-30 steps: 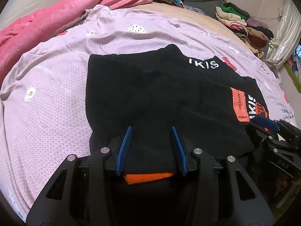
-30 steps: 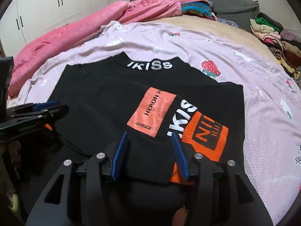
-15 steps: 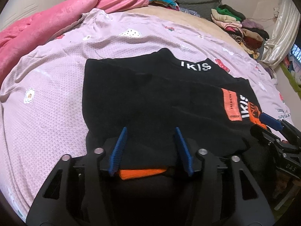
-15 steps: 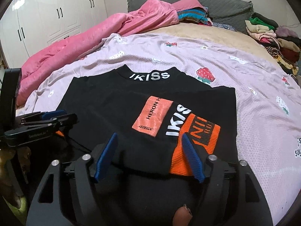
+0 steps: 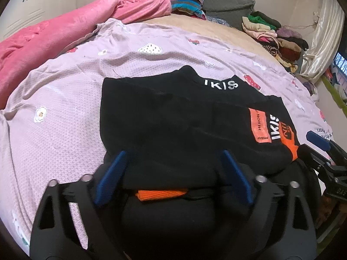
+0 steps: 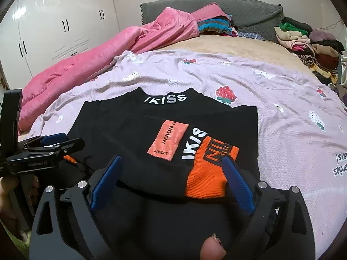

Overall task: Fold small clothes
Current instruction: 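Withdraw the right tool while the left tool moves to the black shirt hem, then grasp the black shirt hem with the left tool, then the right tool, then lift the hem with both tools and fold it toward the collar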

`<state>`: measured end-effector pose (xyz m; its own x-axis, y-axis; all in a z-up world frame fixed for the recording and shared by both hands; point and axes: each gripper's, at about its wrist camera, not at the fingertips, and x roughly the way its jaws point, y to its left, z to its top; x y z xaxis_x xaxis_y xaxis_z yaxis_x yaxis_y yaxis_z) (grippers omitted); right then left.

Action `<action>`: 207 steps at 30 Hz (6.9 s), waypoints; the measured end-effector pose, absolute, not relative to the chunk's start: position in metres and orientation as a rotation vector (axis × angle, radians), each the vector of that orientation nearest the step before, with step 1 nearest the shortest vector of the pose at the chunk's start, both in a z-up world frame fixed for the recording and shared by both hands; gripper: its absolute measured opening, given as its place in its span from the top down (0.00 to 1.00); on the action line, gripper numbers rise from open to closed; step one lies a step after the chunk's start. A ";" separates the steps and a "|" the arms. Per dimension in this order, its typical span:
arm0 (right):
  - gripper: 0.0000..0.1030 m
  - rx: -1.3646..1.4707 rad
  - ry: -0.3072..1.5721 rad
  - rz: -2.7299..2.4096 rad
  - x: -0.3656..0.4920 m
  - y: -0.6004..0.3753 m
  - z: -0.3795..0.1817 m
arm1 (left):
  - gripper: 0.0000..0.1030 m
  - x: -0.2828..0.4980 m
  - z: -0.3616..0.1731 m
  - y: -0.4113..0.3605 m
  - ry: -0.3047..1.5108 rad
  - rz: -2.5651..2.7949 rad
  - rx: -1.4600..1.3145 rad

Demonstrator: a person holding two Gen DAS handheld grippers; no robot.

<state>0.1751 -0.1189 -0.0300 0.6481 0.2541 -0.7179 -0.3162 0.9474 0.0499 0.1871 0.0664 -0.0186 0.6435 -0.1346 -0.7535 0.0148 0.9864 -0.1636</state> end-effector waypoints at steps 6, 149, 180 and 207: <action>0.08 -0.067 0.785 0.318 0.171 -0.125 -0.023 | 0.09 0.182 -0.010 0.065 0.844 -0.072 -0.151; 0.94 -0.006 0.760 0.398 -0.007 -0.256 0.025 | 0.96 -0.016 0.031 0.124 0.820 -0.056 -0.308; 0.94 0.220 0.563 0.305 0.100 -0.272 0.083 | 0.96 0.103 0.106 0.147 0.679 -0.020 -0.393; 0.90 0.159 0.724 0.189 0.201 -0.250 0.014 | 0.93 0.195 0.034 0.160 0.784 0.045 -0.389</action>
<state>0.2007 -0.2497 0.0136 0.7336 0.2262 -0.6408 -0.1168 0.9709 0.2090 0.1948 0.1596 0.0339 0.7112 -0.1033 -0.6953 -0.1825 0.9281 -0.3245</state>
